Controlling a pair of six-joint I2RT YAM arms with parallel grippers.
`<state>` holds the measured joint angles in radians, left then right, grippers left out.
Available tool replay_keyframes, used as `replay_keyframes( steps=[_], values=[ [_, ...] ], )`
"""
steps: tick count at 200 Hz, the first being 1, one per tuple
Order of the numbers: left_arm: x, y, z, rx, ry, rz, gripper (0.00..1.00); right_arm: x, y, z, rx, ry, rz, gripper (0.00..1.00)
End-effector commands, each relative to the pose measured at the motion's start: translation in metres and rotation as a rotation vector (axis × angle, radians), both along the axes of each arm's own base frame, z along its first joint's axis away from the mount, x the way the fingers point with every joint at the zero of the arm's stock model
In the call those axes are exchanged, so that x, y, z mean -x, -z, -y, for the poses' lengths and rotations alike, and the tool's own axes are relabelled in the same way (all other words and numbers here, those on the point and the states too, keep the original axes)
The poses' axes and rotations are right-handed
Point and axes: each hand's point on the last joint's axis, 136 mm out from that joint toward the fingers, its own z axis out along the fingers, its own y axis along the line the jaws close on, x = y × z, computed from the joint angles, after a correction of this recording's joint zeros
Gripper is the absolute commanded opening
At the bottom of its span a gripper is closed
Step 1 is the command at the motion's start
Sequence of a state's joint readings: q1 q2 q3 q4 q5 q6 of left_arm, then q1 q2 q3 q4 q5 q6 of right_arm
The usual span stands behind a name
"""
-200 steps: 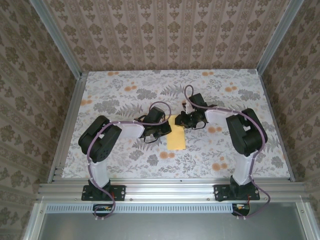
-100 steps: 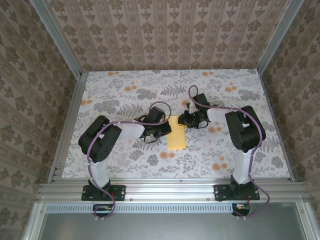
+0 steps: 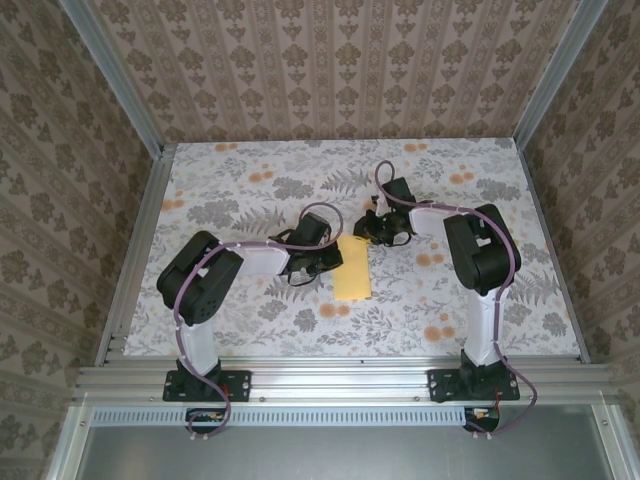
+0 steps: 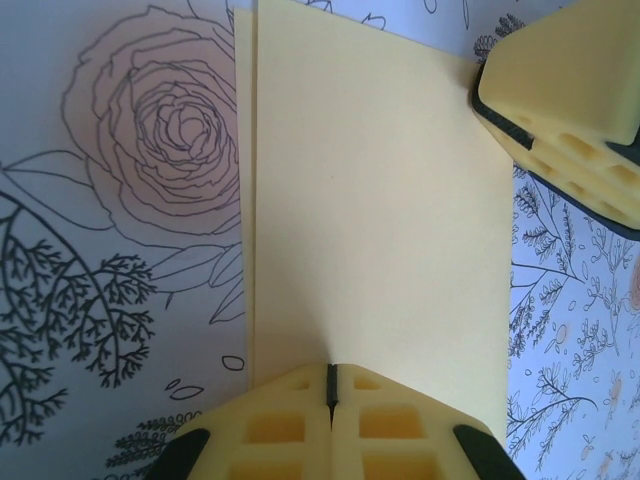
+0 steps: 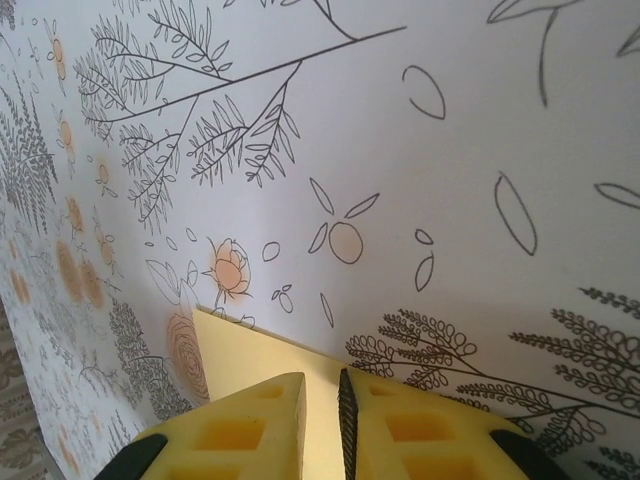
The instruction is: Fold a paper plane with a square sheet of paper (pick it up from the middle)
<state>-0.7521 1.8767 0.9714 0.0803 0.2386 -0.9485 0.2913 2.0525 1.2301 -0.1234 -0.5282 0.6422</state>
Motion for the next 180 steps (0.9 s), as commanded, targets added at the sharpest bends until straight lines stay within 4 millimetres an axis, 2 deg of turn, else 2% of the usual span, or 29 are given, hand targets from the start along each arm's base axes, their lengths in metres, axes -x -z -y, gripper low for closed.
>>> replay_keyframes(
  steps=[1,29,42,57,77,102,119,144,180],
  values=[
    [0.036,0.053,-0.041,-0.208,0.004,-0.15,0.05,-0.01,0.016,0.024,0.106,0.075,-0.021,0.2],
    [0.036,0.052,-0.041,-0.208,0.005,-0.148,0.05,-0.027,-0.013,0.019,0.08,0.065,0.045,0.2],
    [0.036,0.052,-0.041,-0.208,0.003,-0.148,0.05,-0.028,-0.029,0.015,0.054,0.053,0.075,0.21],
    [0.035,0.051,-0.04,-0.208,0.002,-0.145,0.05,-0.019,-0.046,0.007,0.01,0.029,0.103,0.22],
    [0.034,0.05,-0.039,-0.204,-0.001,-0.145,0.05,0.006,-0.055,-0.006,-0.029,-0.027,0.1,0.23],
    [0.034,0.051,-0.038,-0.205,-0.001,-0.145,0.05,0.038,-0.044,-0.024,-0.058,-0.096,0.047,0.23],
    [0.034,0.051,-0.039,-0.208,-0.001,-0.146,0.04,0.049,-0.031,-0.029,-0.044,-0.12,0.011,0.22],
    [0.034,0.051,-0.04,-0.215,-0.002,-0.149,0.05,0.051,-0.007,-0.024,-0.007,-0.107,-0.041,0.22],
    [0.036,0.052,-0.043,-0.229,0.0,-0.154,0.04,0.036,0.017,-0.004,0.025,-0.041,-0.067,0.22]
  ],
)
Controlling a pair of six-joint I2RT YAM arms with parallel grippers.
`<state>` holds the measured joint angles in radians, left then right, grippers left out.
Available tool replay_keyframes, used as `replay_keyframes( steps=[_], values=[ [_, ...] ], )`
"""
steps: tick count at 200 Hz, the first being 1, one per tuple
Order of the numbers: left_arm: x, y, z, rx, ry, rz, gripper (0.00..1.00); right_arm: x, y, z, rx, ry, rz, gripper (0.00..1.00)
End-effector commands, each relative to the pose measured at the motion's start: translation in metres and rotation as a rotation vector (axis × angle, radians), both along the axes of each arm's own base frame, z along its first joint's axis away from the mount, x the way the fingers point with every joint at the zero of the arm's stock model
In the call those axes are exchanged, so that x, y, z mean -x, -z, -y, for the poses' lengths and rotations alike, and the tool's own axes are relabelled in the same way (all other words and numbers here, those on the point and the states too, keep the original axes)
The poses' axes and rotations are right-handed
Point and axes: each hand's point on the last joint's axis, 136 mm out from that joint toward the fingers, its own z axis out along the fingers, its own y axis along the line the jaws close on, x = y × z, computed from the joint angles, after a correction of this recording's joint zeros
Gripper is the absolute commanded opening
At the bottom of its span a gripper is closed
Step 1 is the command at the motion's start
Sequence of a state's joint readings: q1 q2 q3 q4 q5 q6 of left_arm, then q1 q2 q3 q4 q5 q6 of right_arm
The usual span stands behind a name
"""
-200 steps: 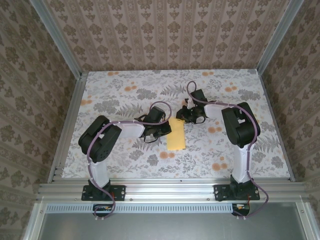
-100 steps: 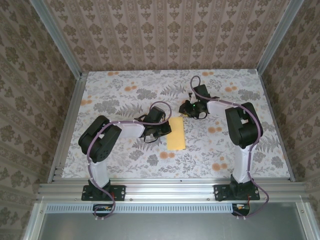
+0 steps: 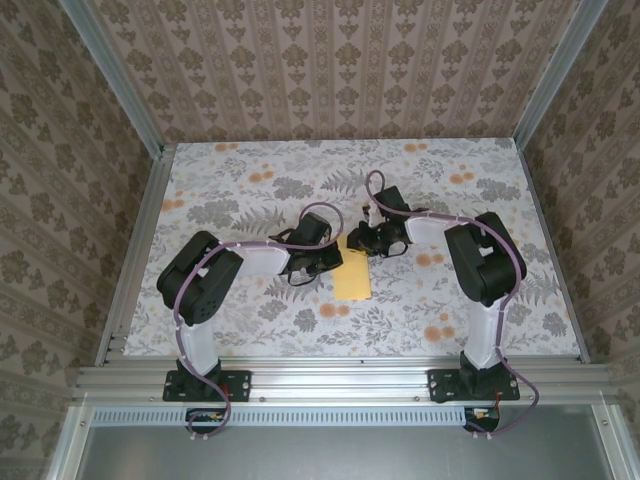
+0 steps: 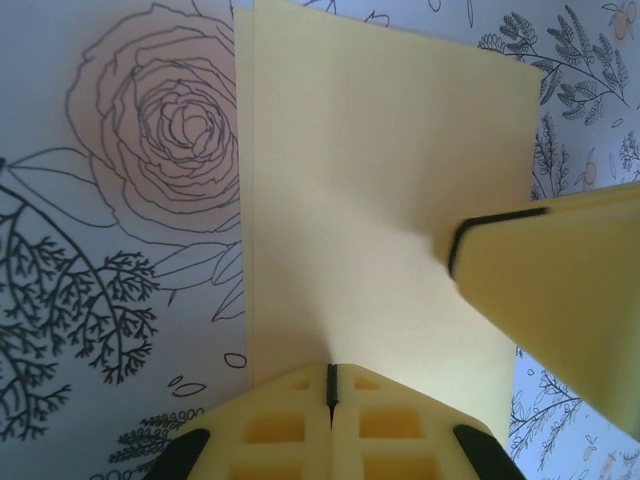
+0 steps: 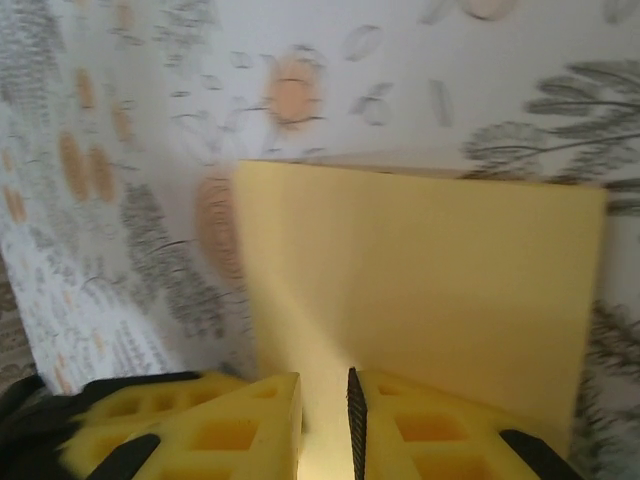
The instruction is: Fold a paper plane with a square sheet of paper (pick it up from the middle)
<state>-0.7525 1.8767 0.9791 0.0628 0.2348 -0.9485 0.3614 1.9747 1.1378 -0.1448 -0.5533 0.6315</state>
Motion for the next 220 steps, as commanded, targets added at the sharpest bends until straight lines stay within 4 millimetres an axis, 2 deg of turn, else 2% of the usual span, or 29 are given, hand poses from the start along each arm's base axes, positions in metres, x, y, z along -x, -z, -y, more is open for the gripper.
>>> replay_keyframes(
  steps=[1,22,41,71,93,107,124,154,171,196,220],
  values=[
    [0.036,0.052,-0.042,-0.22,0.001,-0.15,0.04,-0.009,0.021,0.019,0.034,0.051,-0.032,0.22],
    [0.037,0.052,-0.042,-0.22,0.004,-0.154,0.04,-0.025,0.028,0.039,0.039,0.109,-0.028,0.22],
    [0.037,0.051,-0.041,-0.215,0.006,-0.155,0.04,-0.04,0.025,0.051,0.048,0.133,-0.01,0.22],
    [0.036,0.047,-0.04,-0.212,0.01,-0.149,0.04,-0.06,-0.002,0.055,0.051,0.132,0.05,0.22],
    [0.033,0.041,-0.038,-0.204,0.012,-0.137,0.05,-0.064,-0.024,0.054,0.048,0.126,0.094,0.22],
    [0.031,0.036,-0.035,-0.193,0.013,-0.127,0.05,-0.056,-0.034,0.051,0.038,0.11,0.106,0.22],
    [0.028,0.025,-0.032,-0.174,0.014,-0.109,0.05,-0.035,-0.036,0.042,0.026,0.071,0.096,0.22],
    [0.019,-0.006,-0.023,-0.114,0.02,-0.055,0.09,0.011,-0.024,0.02,-0.005,-0.018,0.021,0.23],
    [0.015,-0.024,-0.016,-0.064,0.028,-0.025,0.12,0.027,-0.014,0.013,0.012,-0.051,-0.012,0.23],
    [0.009,-0.045,-0.013,-0.001,0.025,0.009,0.16,0.033,-0.002,0.01,0.024,-0.066,-0.044,0.22],
    [0.004,-0.053,-0.017,0.031,0.006,0.021,0.17,0.028,0.002,0.009,0.034,-0.075,-0.048,0.21]
  ],
)
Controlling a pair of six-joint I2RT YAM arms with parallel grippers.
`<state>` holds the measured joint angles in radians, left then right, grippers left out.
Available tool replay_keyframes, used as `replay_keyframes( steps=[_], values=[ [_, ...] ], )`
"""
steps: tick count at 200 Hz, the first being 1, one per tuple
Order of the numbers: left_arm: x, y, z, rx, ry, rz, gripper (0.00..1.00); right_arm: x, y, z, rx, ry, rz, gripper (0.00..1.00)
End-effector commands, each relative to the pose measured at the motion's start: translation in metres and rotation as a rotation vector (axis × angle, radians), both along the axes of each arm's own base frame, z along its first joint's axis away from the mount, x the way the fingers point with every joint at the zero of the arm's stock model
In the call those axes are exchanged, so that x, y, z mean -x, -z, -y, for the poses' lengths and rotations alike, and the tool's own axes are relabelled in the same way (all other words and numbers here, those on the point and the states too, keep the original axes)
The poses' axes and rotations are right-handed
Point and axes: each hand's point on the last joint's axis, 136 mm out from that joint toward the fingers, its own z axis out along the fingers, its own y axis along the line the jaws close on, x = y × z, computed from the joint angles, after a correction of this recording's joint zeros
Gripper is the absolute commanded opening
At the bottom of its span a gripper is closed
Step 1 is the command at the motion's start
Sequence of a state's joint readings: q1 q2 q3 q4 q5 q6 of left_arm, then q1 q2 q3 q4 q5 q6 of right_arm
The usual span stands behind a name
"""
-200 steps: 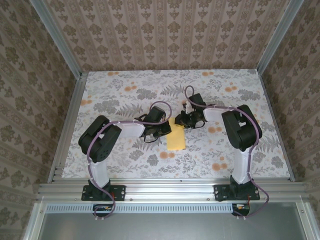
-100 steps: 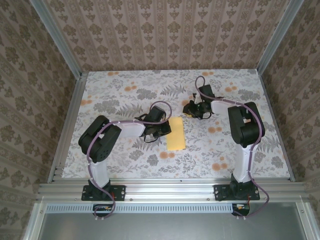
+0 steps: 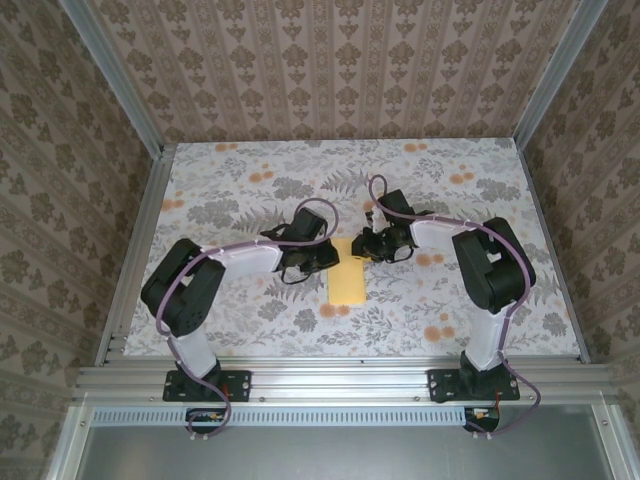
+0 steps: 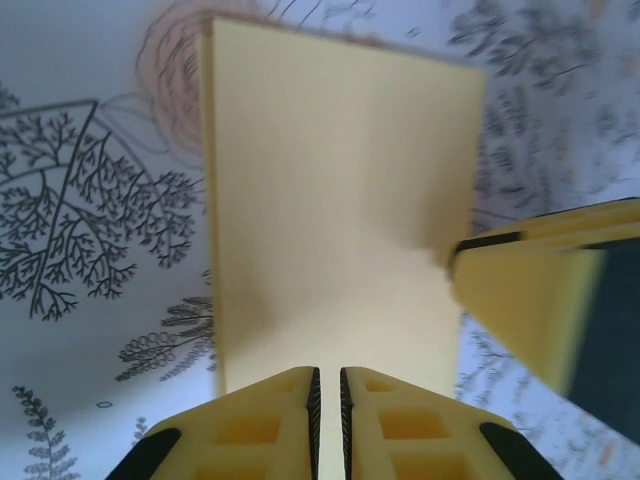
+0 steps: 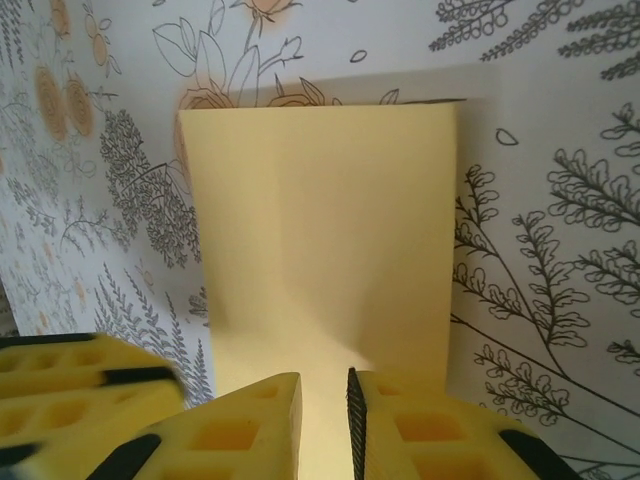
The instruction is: Fold a paper plane with a square sheet of paper (pick it up from the middle)
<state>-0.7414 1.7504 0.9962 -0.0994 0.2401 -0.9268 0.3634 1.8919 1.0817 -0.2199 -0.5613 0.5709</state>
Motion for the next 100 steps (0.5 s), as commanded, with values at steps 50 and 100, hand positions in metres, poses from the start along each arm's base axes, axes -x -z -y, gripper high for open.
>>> replay_keyframes(
  steps=[50,100],
  values=[
    [-0.014,-0.021,-0.012,0.103,-0.039,0.019,0.19,-0.004,0.028,-0.003,0.053,-0.058,-0.075,0.2],
    [-0.025,-0.021,-0.017,0.124,-0.057,0.015,0.26,0.001,0.038,-0.024,0.021,-0.273,-0.062,0.2]
  ],
)
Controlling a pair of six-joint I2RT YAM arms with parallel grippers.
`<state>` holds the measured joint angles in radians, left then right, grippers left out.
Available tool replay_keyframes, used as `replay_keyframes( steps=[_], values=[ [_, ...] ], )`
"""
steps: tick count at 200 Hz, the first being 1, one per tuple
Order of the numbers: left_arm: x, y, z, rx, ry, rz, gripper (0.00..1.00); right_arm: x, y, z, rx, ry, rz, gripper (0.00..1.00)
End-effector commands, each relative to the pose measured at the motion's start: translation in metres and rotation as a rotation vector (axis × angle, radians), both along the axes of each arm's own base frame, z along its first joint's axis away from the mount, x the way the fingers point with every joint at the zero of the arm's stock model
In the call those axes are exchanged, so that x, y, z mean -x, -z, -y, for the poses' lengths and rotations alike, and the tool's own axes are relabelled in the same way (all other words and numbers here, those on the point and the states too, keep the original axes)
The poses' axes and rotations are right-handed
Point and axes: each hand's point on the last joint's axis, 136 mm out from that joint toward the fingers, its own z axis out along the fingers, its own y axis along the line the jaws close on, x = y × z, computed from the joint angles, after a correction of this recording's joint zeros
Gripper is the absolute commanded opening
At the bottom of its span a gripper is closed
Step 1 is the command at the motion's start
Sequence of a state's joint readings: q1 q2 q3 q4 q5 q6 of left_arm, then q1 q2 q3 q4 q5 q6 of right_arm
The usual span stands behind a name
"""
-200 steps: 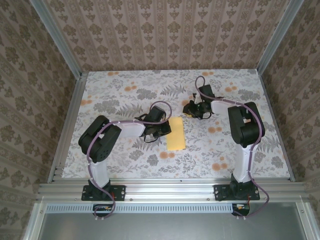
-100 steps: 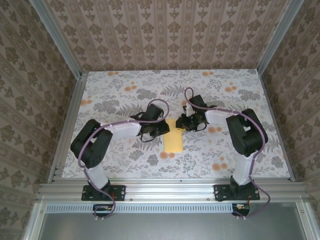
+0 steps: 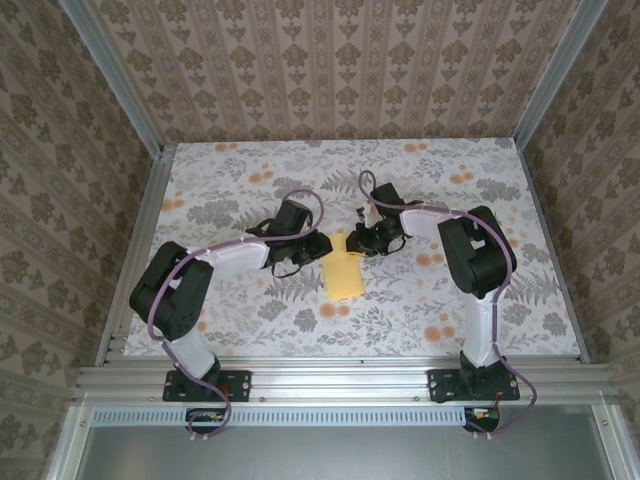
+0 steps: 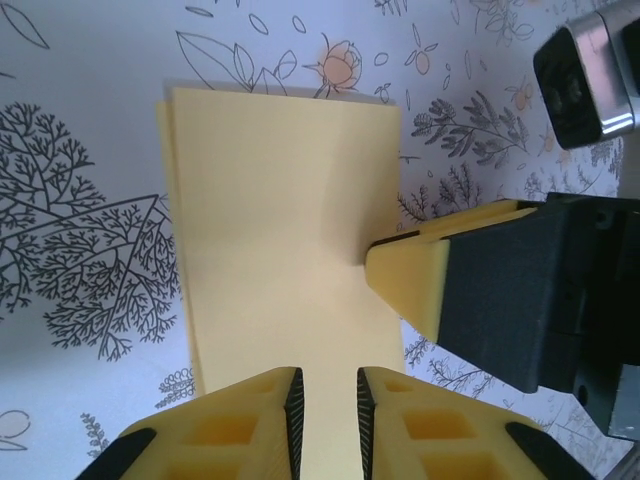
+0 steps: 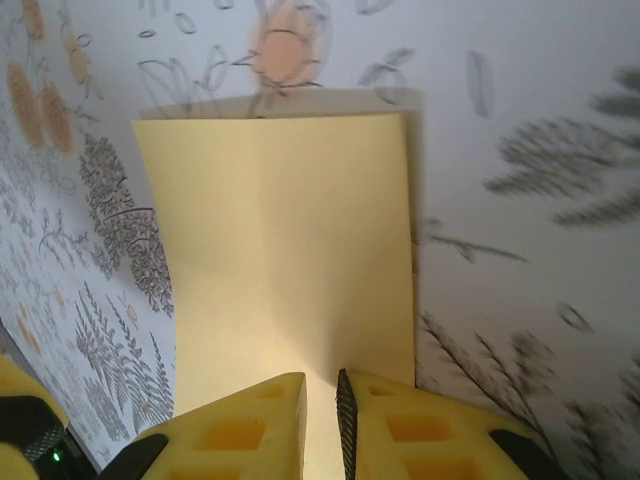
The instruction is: Fold a paper plane with a square sheet of paper (pick it up from the middle)
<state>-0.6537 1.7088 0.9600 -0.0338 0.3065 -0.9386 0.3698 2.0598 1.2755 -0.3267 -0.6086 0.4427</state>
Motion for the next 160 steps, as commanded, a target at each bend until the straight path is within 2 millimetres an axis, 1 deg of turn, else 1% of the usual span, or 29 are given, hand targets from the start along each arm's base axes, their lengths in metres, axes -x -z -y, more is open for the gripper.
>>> replay_keyframes(
  steps=[1,9,18,28,40,57,74,94,125,143,160],
  values=[
    [-0.004,-0.005,0.0,0.035,-0.001,0.002,0.26,0.021,0.022,-0.006,0.017,-0.154,-0.05,0.2],
    [-0.007,-0.005,0.0,0.035,-0.003,0.002,0.26,0.021,0.019,-0.01,-0.004,-0.181,-0.043,0.2],
    [-0.01,-0.004,0.0,0.034,-0.005,0.001,0.26,0.019,0.009,-0.016,-0.039,-0.201,-0.025,0.19],
    [-0.013,-0.004,0.001,0.034,-0.003,0.001,0.26,0.014,-0.007,-0.021,-0.077,-0.206,0.012,0.2],
    [-0.018,-0.005,0.004,0.038,0.0,0.006,0.25,0.008,-0.032,-0.026,-0.114,-0.201,0.065,0.21],
    [-0.025,-0.005,0.01,0.036,0.011,0.012,0.23,0.005,-0.06,-0.026,-0.132,-0.175,0.119,0.22],
    [-0.033,-0.004,0.017,0.042,0.023,0.016,0.21,0.009,-0.072,-0.022,-0.132,-0.143,0.135,0.22],
    [-0.04,-0.001,0.024,0.042,0.035,0.019,0.19,0.017,-0.068,-0.014,-0.107,-0.1,0.116,0.22],
    [-0.049,0.008,0.036,0.051,0.057,0.003,0.16,0.025,-0.047,-0.001,-0.048,-0.027,0.071,0.2],
    [-0.054,0.012,0.042,0.054,0.071,-0.005,0.16,0.029,-0.037,-0.001,-0.058,-0.016,0.037,0.19],
    [-0.058,0.018,0.046,0.044,0.081,-0.009,0.15,0.031,-0.032,-0.005,-0.084,-0.021,0.017,0.19]
  ],
)
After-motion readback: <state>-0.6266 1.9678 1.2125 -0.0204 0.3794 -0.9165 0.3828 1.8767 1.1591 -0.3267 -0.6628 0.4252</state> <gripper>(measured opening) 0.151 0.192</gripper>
